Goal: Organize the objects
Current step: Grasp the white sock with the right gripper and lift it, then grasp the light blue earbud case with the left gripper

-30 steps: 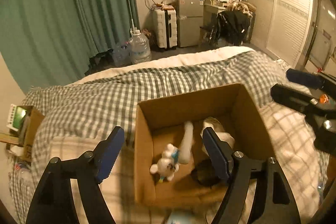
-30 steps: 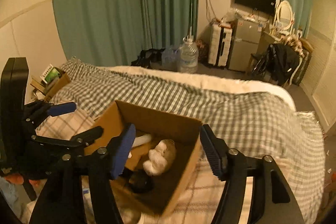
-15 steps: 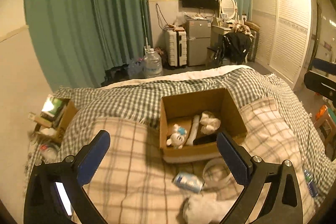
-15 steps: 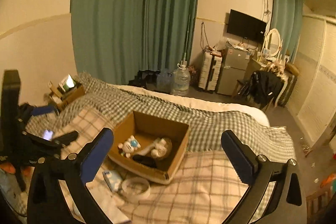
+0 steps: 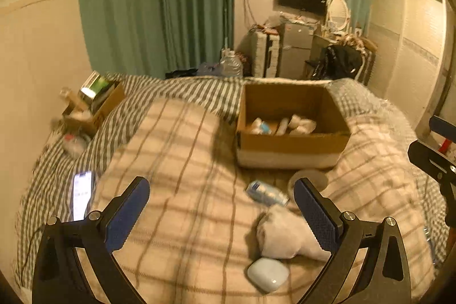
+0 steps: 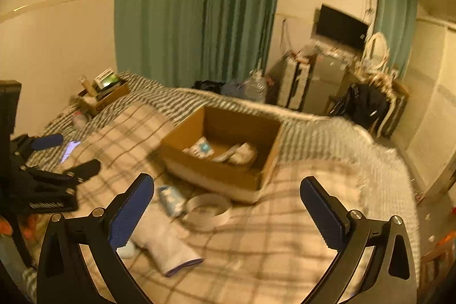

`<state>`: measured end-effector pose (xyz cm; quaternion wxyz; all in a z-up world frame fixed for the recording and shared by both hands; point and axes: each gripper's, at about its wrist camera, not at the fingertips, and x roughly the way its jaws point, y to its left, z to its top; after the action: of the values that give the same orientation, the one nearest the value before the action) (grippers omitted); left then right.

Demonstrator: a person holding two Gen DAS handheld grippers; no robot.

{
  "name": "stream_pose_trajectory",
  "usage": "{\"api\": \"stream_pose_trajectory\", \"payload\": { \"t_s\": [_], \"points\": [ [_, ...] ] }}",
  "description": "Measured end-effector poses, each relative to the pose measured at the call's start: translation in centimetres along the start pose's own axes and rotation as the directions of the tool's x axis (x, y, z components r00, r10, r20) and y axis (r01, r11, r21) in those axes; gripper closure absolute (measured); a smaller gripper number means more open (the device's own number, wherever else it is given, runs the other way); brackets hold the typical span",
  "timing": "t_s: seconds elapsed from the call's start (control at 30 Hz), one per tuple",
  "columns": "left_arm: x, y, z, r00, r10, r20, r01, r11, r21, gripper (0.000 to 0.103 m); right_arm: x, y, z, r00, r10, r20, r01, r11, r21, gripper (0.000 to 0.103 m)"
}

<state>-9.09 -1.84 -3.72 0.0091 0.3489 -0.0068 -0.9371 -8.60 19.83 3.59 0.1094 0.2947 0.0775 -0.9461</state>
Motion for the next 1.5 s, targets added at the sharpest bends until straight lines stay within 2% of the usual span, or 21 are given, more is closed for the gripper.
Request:
{"api": "stream_pose_trajectory", "payload": {
  "t_s": [0.13,0.3,0.43,0.5,0.6,0.67,0.7,0.77,0.8,0.9,1.0,1.1,1.17,1.27,1.33,1.4,1.43,1.5],
  "points": [
    [1.5,0.3,-2.0,0.999,0.021,-0.050,-0.020,1.000,0.017,0.000,3.2,1.4,-2.0,0.996,0.063,-0.065,-0.063,0.998,0.011,0.000],
    [2.9,1.1,-4.0,0.994,0.064,-0.087,-0.062,0.998,0.033,0.000,7.9,3.6,-5.2,0.979,0.091,-0.184,-0.096,0.995,-0.019,0.000],
    [3.9,1.7,-4.9,0.992,0.052,-0.118,-0.051,0.999,0.018,0.000,11.3,4.9,-7.8,0.940,0.137,-0.313,-0.153,0.988,-0.027,0.001],
    [4.4,1.7,-5.1,0.990,0.039,-0.137,-0.038,0.999,0.011,0.000,12.2,5.4,-8.6,0.919,0.165,-0.358,-0.188,0.982,-0.031,0.005],
    [4.5,1.3,-5.3,0.989,0.033,-0.145,-0.031,0.999,0.022,0.000,13.3,6.2,-9.6,0.891,0.198,-0.409,-0.234,0.971,-0.040,0.019],
    [4.4,1.0,-5.4,0.989,0.022,-0.145,-0.018,0.999,0.029,0.000,13.3,6.3,-9.9,0.872,0.247,-0.422,-0.282,0.959,-0.020,0.051],
    [4.3,0.8,-5.5,0.989,0.018,-0.146,-0.013,0.999,0.034,0.000,13.1,6.4,-9.9,0.868,0.266,-0.419,-0.300,0.954,-0.016,0.058],
    [4.2,0.3,-5.8,0.988,0.003,-0.157,0.003,0.999,0.037,0.000,12.2,6.5,-9.8,0.884,0.241,-0.400,-0.278,0.960,-0.037,0.069],
    [4.2,0.1,-5.8,0.986,-0.004,-0.164,0.011,0.999,0.038,0.000,11.7,6.4,-9.6,0.897,0.219,-0.385,-0.255,0.966,-0.045,0.071],
    [4.1,-1.2,-6.3,0.982,-0.033,-0.184,0.046,0.997,0.065,0.000,9.2,4.5,-8.4,0.946,0.132,-0.297,-0.146,0.989,-0.025,0.073],
    [4.2,-2.6,-6.7,0.975,-0.074,-0.208,0.094,0.991,0.090,0.000,7.1,2.8,-7.7,0.966,0.083,-0.244,-0.084,0.996,0.006,0.074],
    [4.8,-4.2,-7.4,0.962,-0.112,-0.248,0.144,0.983,0.116,0.003,5.8,1.6,-7.6,0.973,0.049,-0.226,-0.047,0.999,0.014,0.074],
    [5.4,-5.1,-8.0,0.951,-0.123,-0.284,0.170,0.974,0.149,0.017,5.6,1.1,-7.8,0.971,0.062,-0.231,-0.055,0.998,0.038,0.074],
    [6.6,-6.6,-9.4,0.931,-0.114,-0.347,0.199,0.955,0.220,0.020,5.5,0.6,-8.3,0.969,0.076,-0.233,-0.062,0.996,0.067,0.073],
    [6.9,-7.1,-9.8,0.930,-0.096,-0.356,0.192,0.950,0.245,0.022,5.5,0.4,-8.3,0.969,0.085,-0.230,-0.068,0.994,0.082,0.073],
    [7.0,-7.3,-9.9,0.925,-0.104,-0.366,0.207,0.945,0.254,0.035,5.2,0.3,-8.3,0.970,0.090,-0.226,-0.072,0.994,0.087,0.073],
    [7.0,-7.2,-10.0,0.924,-0.103,-0.369,0.206,0.946,0.251,0.045,5.0,0.3,-8.4,0.971,0.090,-0.222,-0.072,0.993,0.088,0.073],
    [6.8,-7.1,-10.0,0.924,-0.109,-0.366,0.209,0.947,0.246,0.045,4.5,0.2,-8.5,0.972,0.091,-0.215,-0.073,0.993,0.092,0.073]
  ]
}}
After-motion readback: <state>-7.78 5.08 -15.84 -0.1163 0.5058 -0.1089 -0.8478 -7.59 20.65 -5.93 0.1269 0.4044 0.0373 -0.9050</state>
